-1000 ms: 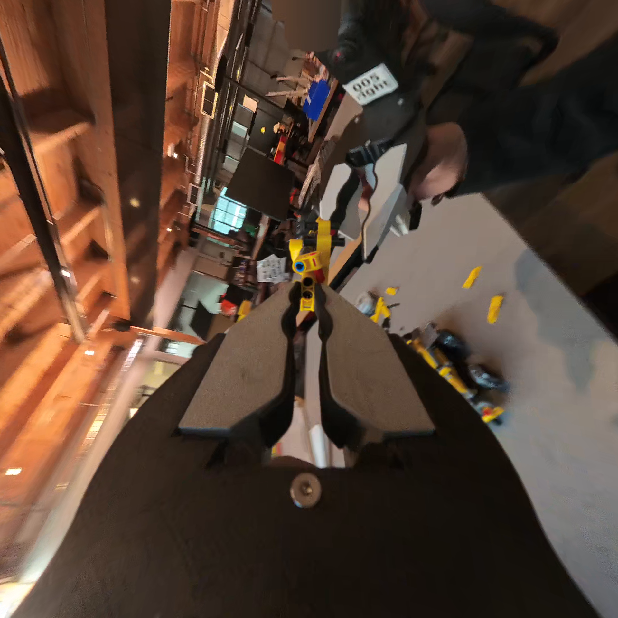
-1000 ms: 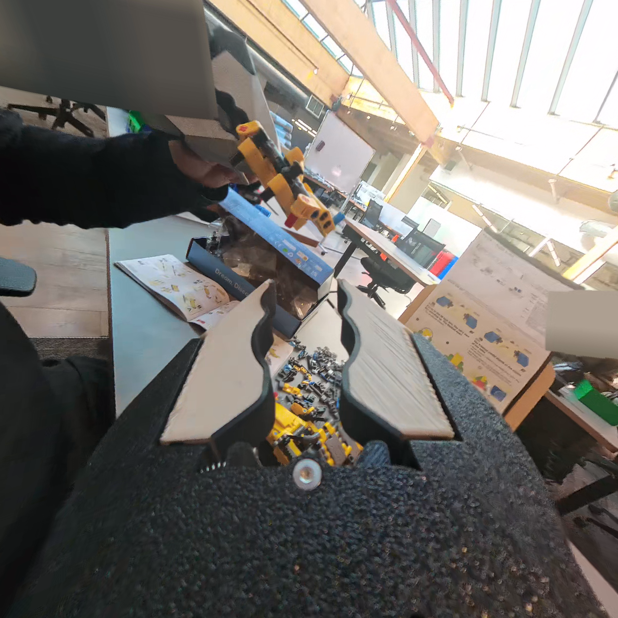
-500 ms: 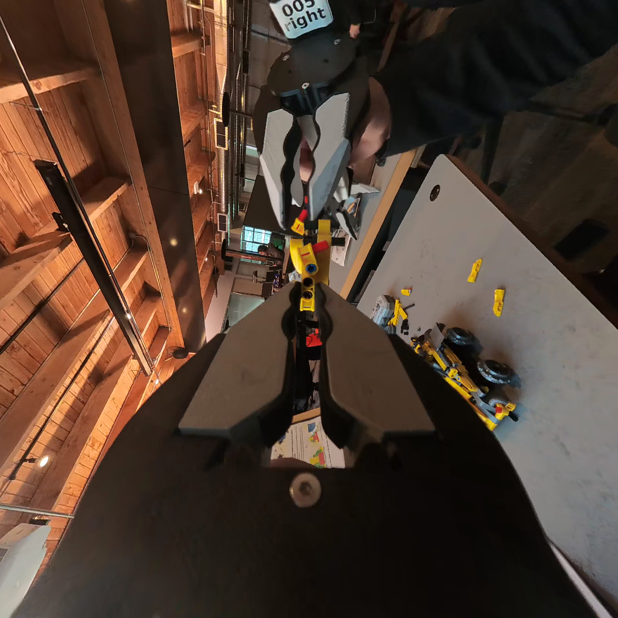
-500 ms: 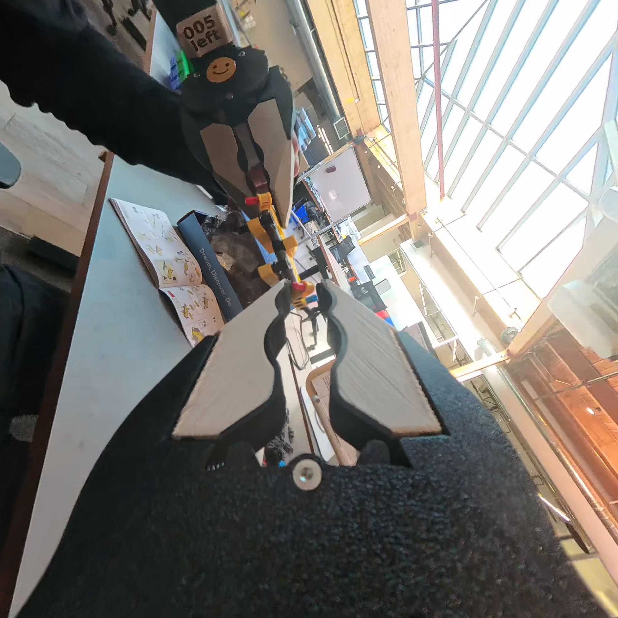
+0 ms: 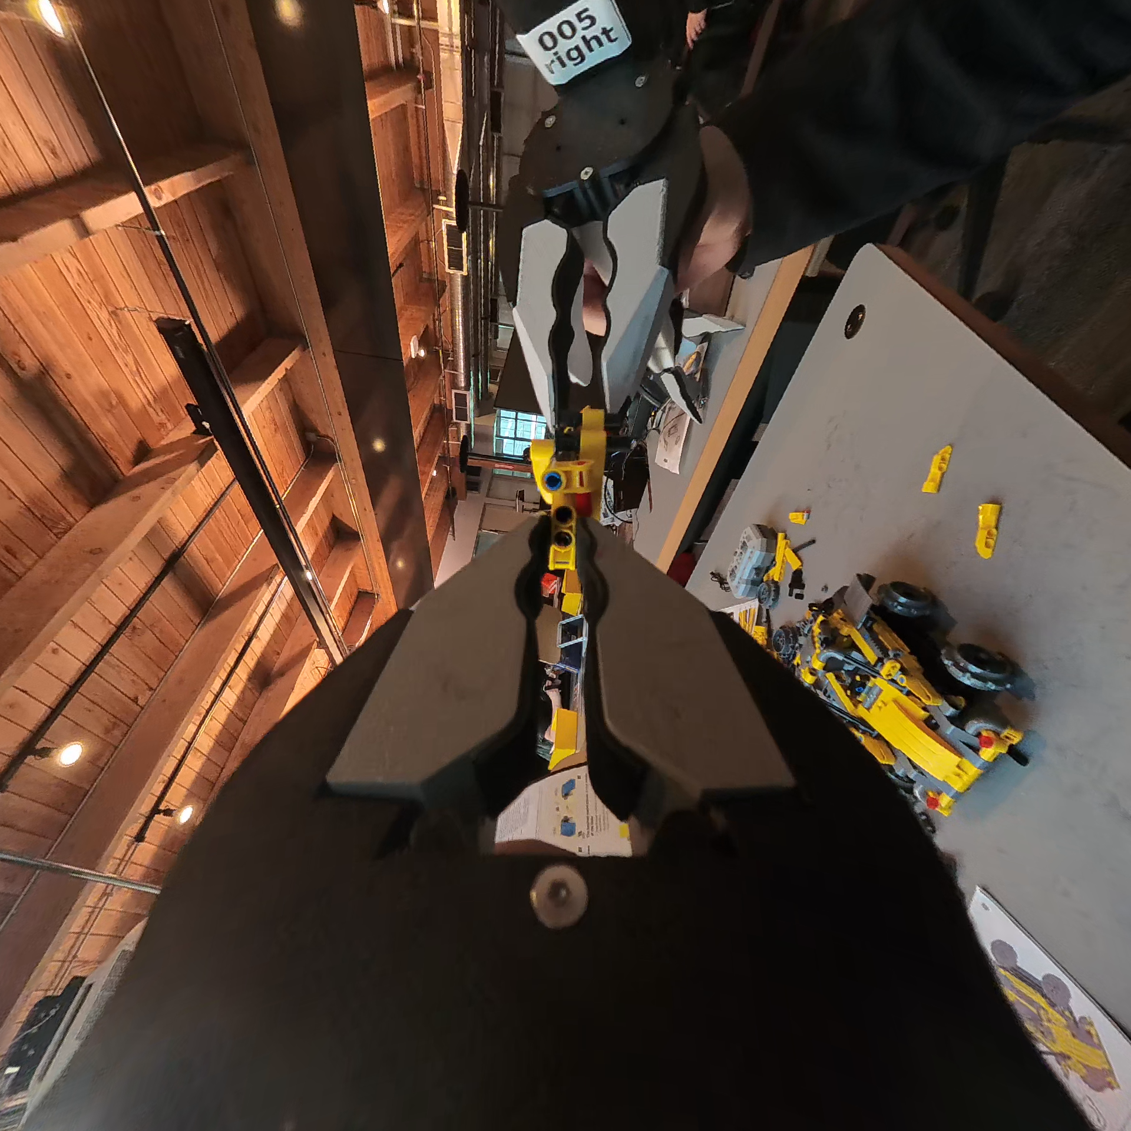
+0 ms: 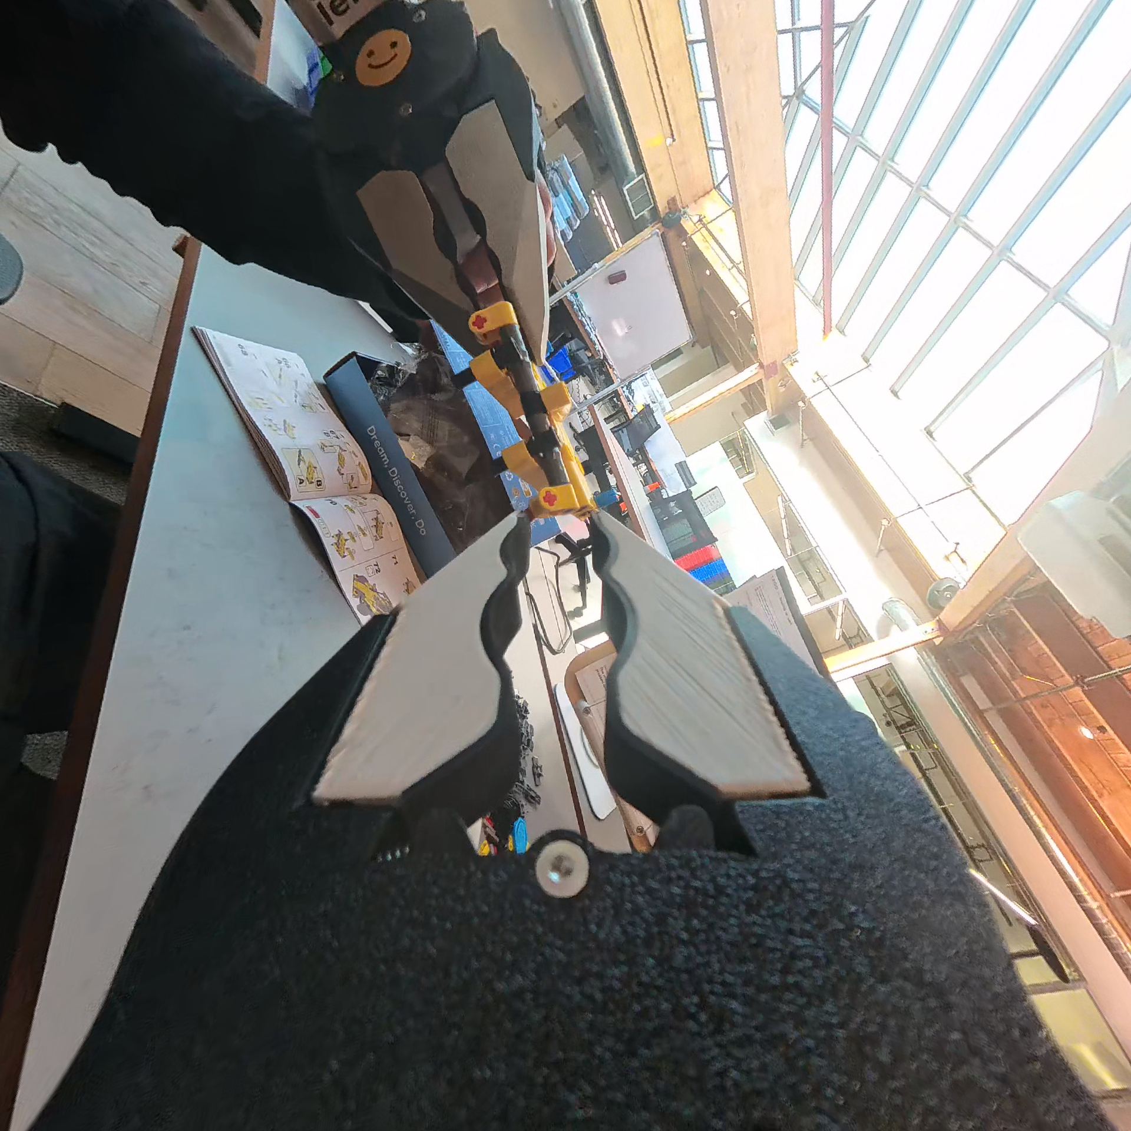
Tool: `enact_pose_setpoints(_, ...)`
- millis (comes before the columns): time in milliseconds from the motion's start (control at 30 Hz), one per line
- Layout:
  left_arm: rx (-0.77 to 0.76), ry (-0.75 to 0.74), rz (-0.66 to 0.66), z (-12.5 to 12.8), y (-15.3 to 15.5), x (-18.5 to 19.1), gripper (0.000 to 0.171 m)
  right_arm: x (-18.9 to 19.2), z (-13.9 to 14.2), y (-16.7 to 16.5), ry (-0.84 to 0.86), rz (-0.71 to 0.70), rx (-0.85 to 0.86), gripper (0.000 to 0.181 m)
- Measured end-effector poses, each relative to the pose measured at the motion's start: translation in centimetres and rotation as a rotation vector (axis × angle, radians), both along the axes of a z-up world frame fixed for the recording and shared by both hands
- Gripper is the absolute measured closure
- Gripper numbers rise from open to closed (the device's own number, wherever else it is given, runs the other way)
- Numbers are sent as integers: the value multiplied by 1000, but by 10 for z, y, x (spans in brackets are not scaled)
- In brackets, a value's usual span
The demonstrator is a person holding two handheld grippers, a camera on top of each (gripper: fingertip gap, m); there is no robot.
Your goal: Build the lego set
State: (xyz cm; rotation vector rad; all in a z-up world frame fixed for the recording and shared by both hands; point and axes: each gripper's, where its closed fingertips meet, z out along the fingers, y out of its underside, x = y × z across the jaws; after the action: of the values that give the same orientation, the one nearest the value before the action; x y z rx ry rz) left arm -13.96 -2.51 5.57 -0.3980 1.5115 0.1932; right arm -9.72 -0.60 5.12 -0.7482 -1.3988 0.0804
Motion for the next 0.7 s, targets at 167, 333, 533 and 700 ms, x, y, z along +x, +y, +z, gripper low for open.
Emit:
enact_pose_setpoints(167,-14,-5,-2,-1,1,-1,167,-4,-1,1,-8,1,-1,162)
enact_pose_setpoints(333,-21,-11,1,-2,2,0,168,-3,2,4,-1,-40,31,163)
enact_pose_setpoints(533,-41,-25,28,-1,12,0,168,-1,9,-5,32,-7,34,173)
enact_pose_setpoints(700,-87,-55,6,5,13,-3,168,3,6,-1,29,-20,15,167)
